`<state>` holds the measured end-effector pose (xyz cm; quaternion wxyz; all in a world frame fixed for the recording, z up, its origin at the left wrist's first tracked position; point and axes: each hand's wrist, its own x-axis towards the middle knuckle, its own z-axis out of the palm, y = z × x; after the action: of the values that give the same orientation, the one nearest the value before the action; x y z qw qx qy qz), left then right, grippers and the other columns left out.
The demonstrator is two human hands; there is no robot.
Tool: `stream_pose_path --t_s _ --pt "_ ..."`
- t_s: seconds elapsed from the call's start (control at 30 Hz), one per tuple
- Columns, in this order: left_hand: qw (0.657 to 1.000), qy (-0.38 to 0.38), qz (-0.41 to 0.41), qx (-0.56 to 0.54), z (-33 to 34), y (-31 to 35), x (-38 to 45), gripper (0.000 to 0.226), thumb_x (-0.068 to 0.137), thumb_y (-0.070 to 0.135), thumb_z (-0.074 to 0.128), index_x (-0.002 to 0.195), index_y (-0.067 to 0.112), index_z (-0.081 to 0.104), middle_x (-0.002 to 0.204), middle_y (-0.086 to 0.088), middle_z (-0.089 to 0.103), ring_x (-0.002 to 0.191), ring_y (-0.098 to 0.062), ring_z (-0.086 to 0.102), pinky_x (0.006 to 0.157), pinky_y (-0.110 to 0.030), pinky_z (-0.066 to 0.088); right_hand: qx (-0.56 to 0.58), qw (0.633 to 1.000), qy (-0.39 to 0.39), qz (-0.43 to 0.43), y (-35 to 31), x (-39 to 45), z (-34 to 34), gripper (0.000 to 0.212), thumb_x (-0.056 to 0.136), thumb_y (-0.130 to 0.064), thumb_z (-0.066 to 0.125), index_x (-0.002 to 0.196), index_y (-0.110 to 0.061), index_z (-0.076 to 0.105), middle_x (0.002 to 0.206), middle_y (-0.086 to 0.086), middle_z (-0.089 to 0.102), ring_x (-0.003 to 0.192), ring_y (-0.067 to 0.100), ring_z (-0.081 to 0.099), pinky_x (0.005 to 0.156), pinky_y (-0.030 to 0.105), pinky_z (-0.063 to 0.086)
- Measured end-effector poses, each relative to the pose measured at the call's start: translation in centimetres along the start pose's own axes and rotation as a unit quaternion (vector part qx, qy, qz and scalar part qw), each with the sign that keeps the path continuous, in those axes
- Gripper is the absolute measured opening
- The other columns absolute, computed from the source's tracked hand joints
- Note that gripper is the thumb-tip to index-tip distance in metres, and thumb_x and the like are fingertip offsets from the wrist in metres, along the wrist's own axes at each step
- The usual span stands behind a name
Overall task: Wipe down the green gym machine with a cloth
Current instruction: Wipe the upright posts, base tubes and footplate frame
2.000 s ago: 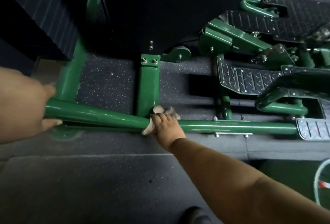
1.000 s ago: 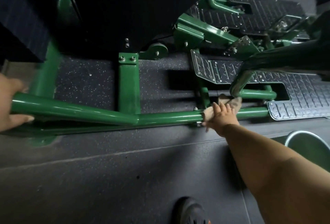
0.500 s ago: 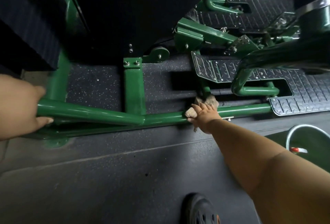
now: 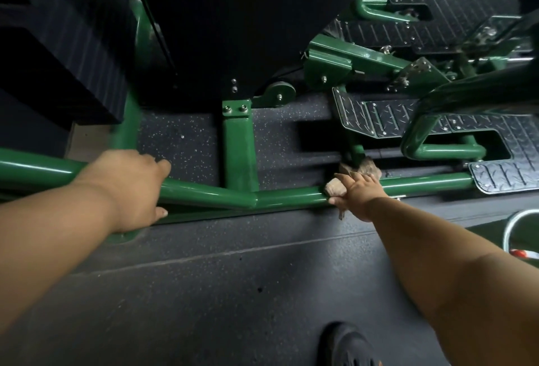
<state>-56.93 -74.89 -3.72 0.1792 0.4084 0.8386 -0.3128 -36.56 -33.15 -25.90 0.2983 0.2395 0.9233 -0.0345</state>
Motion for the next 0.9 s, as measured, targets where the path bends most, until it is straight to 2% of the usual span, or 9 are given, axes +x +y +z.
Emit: stream_pose_path --t_s 0.13,0.23,0.33,0.43,0.57,0.63,0.7,0.77,0.9 --pt "1.000 -0.011 -0.007 -0.003 0.9 0.3 0.9 0.052 0.090 0.075 0.055 0.109 0.028 0.042 0.095 0.009 0.052 0.087 -0.018 0.049 0.076 -0.035 0.051 -0.019 1.000 -0.003 0.003 -1.1 0.0 0.1 0.102 0.081 -0.089 0.049 0.163 -0.037 0.022 0.165 0.009 0.031 0.152 0.035 0.028 0.127 0.048 0.013" --pt "1.000 -0.026 -0.002 -0.004 0.3 0.8 1.3 0.054 0.090 0.075 0.056 0.114 0.027 0.048 0.098 0.009 0.057 0.093 -0.018 0.057 0.077 -0.034 0.051 -0.022 0.998 0.001 -0.057 -3.4 -0.2 0.4 0.107 0.077 -0.091 0.049 0.164 -0.035 0.018 0.169 0.008 0.024 0.154 0.036 0.025 0.128 0.050 0.012" --pt "0.999 -0.033 -0.005 -0.007 0.0 1.0 1.7 0.052 0.089 0.074 0.058 0.111 0.028 0.049 0.098 0.010 0.060 0.096 -0.019 0.061 0.074 -0.034 0.050 -0.019 0.996 -0.002 -0.090 -4.1 -0.8 0.6 0.116 0.067 -0.098 0.020 0.165 -0.037 0.011 0.171 0.008 0.020 0.156 0.034 0.021 0.128 0.049 0.012" --pt "0.999 -0.029 -0.019 -0.033 0.3 0.8 1.9 0.049 0.089 0.074 0.057 0.101 0.029 0.043 0.083 0.011 0.049 0.084 -0.019 0.055 0.072 -0.034 0.053 0.039 0.999 0.030 -0.020 -1.7 -0.6 0.5 0.107 0.073 -0.093 0.009 0.165 -0.039 0.015 0.172 0.008 0.021 0.157 0.032 0.019 0.129 0.046 0.007" --pt "0.999 -0.015 -0.032 -0.039 0.6 0.9 1.9 0.047 0.090 0.075 0.051 0.103 0.030 0.046 0.085 0.011 0.050 0.085 -0.019 0.055 0.075 -0.034 0.055 0.055 0.996 0.022 0.066 0.3 -0.8 0.9 0.070 0.103 -0.068 0.020 0.165 -0.038 0.016 0.173 0.007 0.015 0.159 0.032 0.011 0.129 0.049 0.003" --pt "0.998 -0.020 -0.039 -0.041 0.4 1.1 1.9 0.046 0.091 0.073 0.051 0.106 0.030 0.049 0.087 0.011 0.051 0.086 -0.019 0.054 0.074 -0.033 0.053 0.040 0.998 -0.006 0.053 -0.5 -0.5 0.4 0.070 0.099 -0.062 0.022 0.165 -0.040 0.016 0.175 0.005 0.009 0.159 0.036 0.007 0.128 0.055 0.006" --pt "0.997 -0.036 -0.049 -0.046 0.1 1.3 1.7 0.045 0.092 0.071 0.052 0.110 0.030 0.051 0.090 0.011 0.053 0.087 -0.018 0.055 0.073 -0.033 0.053 0.001 0.999 -0.050 -0.012 -1.2 0.6 0.4 0.080 0.089 -0.050 0.042 0.164 -0.042 0.016 0.176 0.003 0.002 0.159 0.042 0.006 0.125 0.062 0.014" --pt "0.995 -0.045 -0.065 -0.052 -0.1 1.7 1.5 0.046 0.093 0.069 0.054 0.117 0.030 0.052 0.096 0.010 0.057 0.090 -0.018 0.056 0.071 -0.033 0.051 -0.024 0.995 -0.080 -0.047 -2.1 0.6 -0.2 0.087 0.089 -0.034 0.057 0.165 -0.038 0.016 0.175 0.003 -0.001 0.159 0.042 0.005 0.125 0.061 0.017" --pt "0.993 -0.042 -0.088 -0.060 -0.4 2.2 1.4 0.047 0.093 0.068 0.056 0.119 0.030 0.053 0.107 0.008 0.063 0.097 -0.019 0.060 0.074 -0.034 0.052 -0.040 0.996 -0.070 -0.047 -2.7 -1.7 -1.8 0.086 0.096 -0.023 0.061 0.167 -0.034 0.013 0.175 0.004 -0.002 0.159 0.041 0.007 0.126 0.056 0.019"
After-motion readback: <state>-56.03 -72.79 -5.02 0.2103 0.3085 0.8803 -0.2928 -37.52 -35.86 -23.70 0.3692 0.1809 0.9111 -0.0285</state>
